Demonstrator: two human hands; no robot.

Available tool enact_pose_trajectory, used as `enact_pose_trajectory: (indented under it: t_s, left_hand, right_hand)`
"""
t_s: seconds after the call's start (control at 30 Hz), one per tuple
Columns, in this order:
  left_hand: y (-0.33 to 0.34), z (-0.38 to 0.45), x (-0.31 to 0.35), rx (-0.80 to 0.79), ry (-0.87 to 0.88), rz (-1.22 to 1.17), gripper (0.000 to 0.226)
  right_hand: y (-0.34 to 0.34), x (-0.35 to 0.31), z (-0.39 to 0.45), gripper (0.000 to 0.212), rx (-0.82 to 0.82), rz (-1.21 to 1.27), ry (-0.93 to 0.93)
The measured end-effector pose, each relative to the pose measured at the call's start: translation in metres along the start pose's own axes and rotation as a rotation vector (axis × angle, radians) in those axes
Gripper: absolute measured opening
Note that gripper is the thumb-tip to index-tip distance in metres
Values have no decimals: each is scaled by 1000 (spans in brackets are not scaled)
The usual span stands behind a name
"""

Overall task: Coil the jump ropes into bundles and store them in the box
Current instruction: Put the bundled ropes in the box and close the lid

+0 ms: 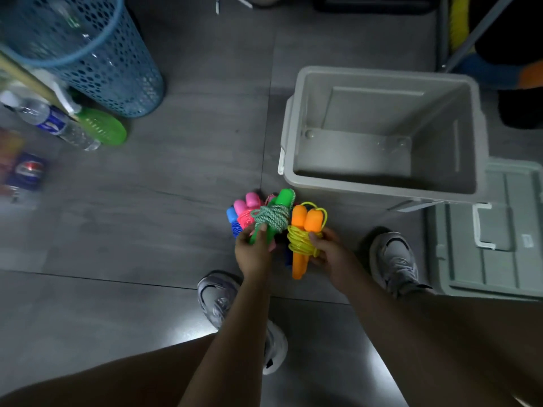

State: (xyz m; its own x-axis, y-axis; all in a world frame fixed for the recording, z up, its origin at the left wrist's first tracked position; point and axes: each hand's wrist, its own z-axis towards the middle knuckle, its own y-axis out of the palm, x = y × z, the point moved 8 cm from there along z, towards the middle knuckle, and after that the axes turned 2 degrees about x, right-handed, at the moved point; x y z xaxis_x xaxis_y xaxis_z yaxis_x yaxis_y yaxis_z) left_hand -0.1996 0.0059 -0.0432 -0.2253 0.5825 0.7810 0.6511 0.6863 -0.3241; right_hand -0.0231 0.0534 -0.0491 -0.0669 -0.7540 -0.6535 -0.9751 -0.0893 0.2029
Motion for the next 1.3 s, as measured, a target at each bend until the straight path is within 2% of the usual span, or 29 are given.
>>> enact_pose_trajectory:
  t_s: [0.13, 0.23, 0.33, 0.37, 0.43, 0.53, 0.63, 0.73, 0.87, 1.03, 1.2, 1.3]
  left_hand:
    - [-15, -20, 13, -91, -48, -265, 31]
    - [-20, -40, 41, -213, 7, -398, 38]
    - [-14, -59, 73, -324, -6, -450, 17]
    - [-8, -65, 83, -347, -17, -440, 12]
    - [7, -77, 105, -394, -7, -417, 16]
    - [35, -91, 146, -464, 87, -448, 20]
    - [75, -100, 188, -577, 275, -326, 52]
    - [124, -89, 206, -631, 331, -142, 48]
    - [174, -55, 203, -569, 419, 169, 41]
    - [230, -4, 166, -608, 477, 394, 38]
    - [269, 53, 128, -623, 439, 621, 42]
    - [272, 73, 115, -553, 348, 776, 48]
  right_hand:
    - [17, -29, -39, 14, -79, 32, -105]
    - [28, -65, -69, 16, -135, 80, -226]
    - [31, -102, -90, 16, -141, 144, -322]
    - [29, -115, -95, 16, -123, 173, -349]
    - [19, -143, -101, 19, -61, 249, -413]
    - [-8, -184, -105, 41, 93, 272, -526]
    - [-39, -220, -101, 45, 227, 118, -674]
    - [-66, -245, -75, 47, 314, -47, -744]
    - [-93, -256, -9, 47, 299, -149, -628]
    - [-126, -228, 79, 50, 315, -236, -408]
    - [-138, -194, 152, 56, 326, -300, -238]
    - [-127, -178, 186, 27, 298, -344, -111]
